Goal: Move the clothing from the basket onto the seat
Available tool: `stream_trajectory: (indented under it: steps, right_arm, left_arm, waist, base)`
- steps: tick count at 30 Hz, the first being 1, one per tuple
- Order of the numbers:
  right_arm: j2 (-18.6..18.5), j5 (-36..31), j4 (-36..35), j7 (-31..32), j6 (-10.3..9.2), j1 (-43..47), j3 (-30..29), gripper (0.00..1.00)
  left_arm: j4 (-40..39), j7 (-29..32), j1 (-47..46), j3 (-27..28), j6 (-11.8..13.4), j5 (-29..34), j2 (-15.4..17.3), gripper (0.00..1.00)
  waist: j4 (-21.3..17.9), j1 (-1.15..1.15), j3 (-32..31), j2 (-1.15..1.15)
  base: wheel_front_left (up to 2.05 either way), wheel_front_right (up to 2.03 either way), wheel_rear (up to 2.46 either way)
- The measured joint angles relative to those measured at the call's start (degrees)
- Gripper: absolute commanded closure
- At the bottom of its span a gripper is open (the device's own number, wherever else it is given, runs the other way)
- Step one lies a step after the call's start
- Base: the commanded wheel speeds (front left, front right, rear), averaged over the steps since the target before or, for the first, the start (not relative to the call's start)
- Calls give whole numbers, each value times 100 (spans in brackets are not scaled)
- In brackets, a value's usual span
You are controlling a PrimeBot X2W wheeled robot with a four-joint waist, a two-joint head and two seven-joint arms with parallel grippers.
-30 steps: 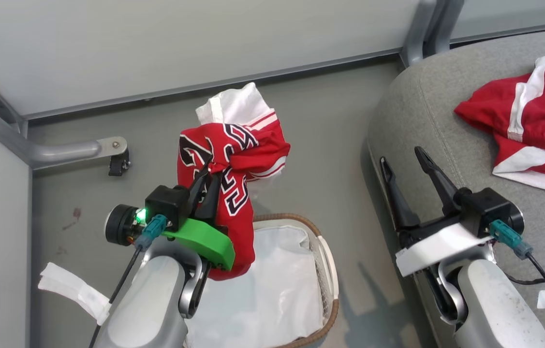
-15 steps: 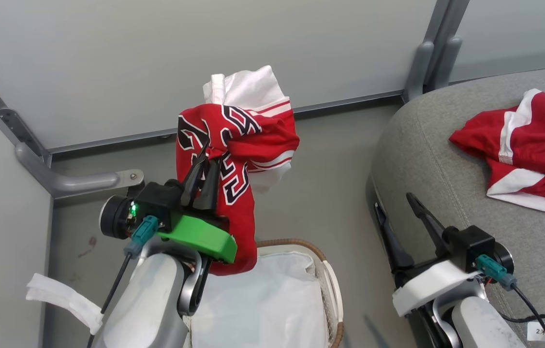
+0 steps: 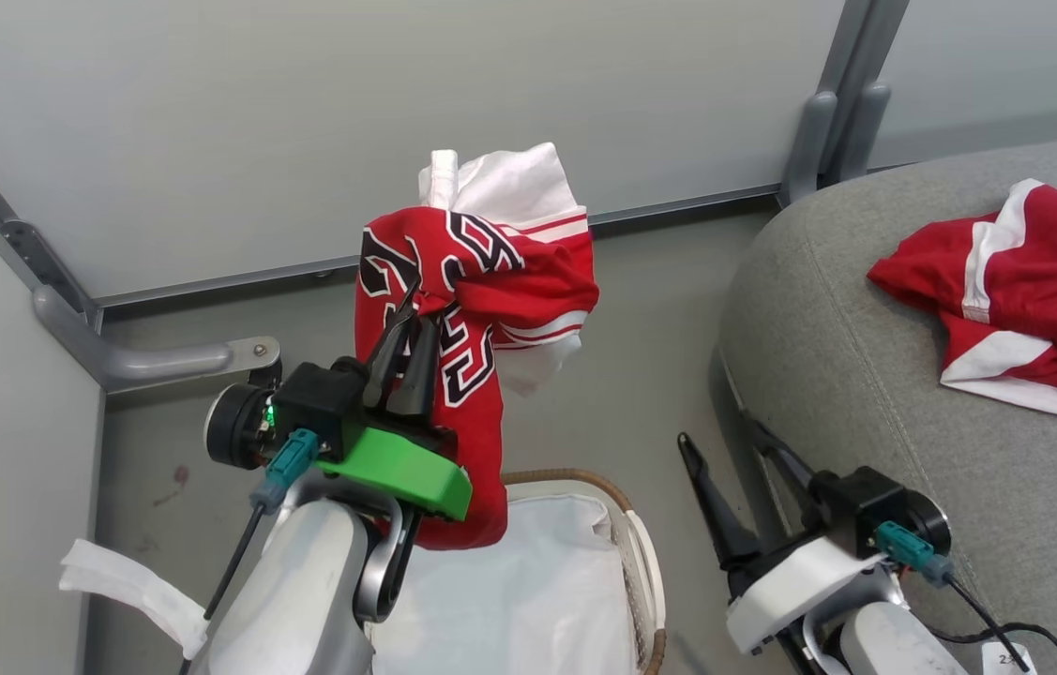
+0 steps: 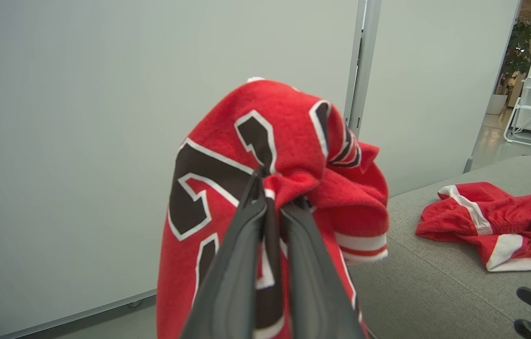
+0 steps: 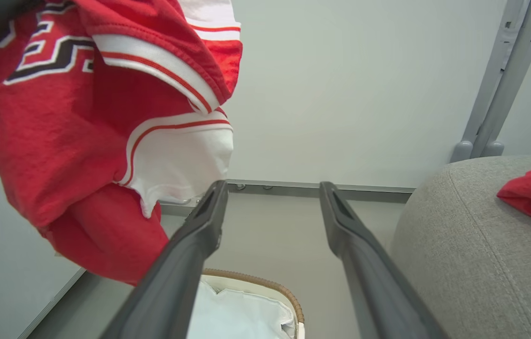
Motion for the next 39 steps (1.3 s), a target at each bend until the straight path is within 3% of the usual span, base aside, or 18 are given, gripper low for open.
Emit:
stream_trajectory:
  steps: [12,20,39]
  right_arm:
    - [-183,591,57,0,0,-659,1834,0]
    - [-151,850,350,0,0,-1140,2637,0]
    - [141,605,1563,0,0,-1881,2626,0]
  left_arm:
    - [38,0,-160,-222,31,-53,0,100]
    - [70,0,-276,-358,74,-104,0,100]
    - [63,0,-595,-955,174,-322,1,100]
  waist:
    - [134,0,213,0]
    - [239,0,362,0]
    - [599,0,634,0]
  base:
    - [0,0,0]
    - [0,0,0]
    - [0,0,0]
